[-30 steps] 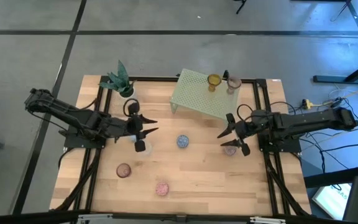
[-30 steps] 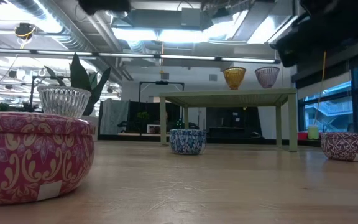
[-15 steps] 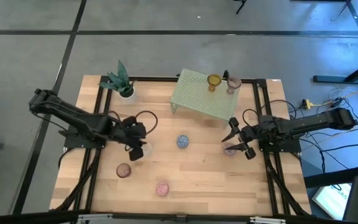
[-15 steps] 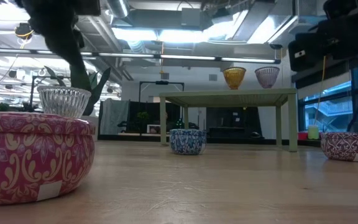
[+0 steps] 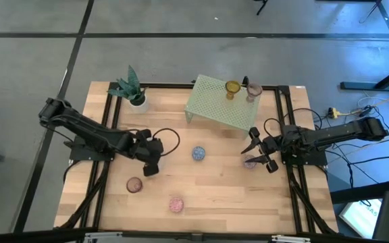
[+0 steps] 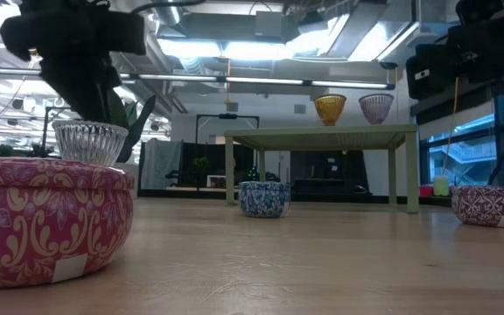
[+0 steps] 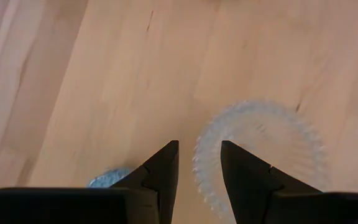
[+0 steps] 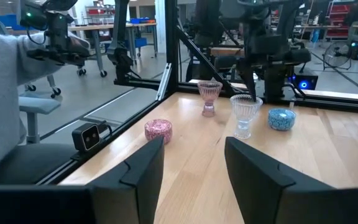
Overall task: Pick & Place candle stick holders
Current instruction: Put the transparent candle holder on the shelf aligned with the brown candle holder
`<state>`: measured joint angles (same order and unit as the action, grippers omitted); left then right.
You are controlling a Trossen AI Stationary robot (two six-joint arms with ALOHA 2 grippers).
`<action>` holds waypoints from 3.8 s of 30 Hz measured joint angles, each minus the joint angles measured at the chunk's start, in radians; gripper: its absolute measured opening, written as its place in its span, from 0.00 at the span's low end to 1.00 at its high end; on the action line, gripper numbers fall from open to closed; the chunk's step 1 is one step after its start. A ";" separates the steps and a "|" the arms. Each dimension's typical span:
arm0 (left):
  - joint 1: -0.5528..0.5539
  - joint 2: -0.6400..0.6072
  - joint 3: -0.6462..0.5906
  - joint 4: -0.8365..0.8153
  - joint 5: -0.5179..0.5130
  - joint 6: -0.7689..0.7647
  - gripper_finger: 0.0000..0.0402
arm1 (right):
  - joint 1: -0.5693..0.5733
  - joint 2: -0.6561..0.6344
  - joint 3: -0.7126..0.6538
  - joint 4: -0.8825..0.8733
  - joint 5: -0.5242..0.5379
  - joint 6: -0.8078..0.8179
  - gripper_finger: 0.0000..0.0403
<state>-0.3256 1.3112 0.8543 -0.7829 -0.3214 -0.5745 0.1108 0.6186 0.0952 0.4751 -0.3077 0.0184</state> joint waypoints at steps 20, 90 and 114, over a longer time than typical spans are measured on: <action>0.000 0.086 0.006 0.022 0.045 -0.017 0.06 | 0.000 0.001 0.001 -0.002 0.000 0.000 0.43; 0.758 0.291 0.420 0.669 0.241 0.349 0.05 | 0.000 0.001 0.002 0.004 0.289 0.053 0.43; 0.765 0.382 0.420 0.704 0.286 0.300 0.05 | 0.000 0.001 0.002 -0.008 0.366 0.106 0.43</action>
<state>0.4390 1.6936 1.2747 -0.0785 -0.0357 -0.2749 0.1104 0.6193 0.0969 0.4672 0.0587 0.1242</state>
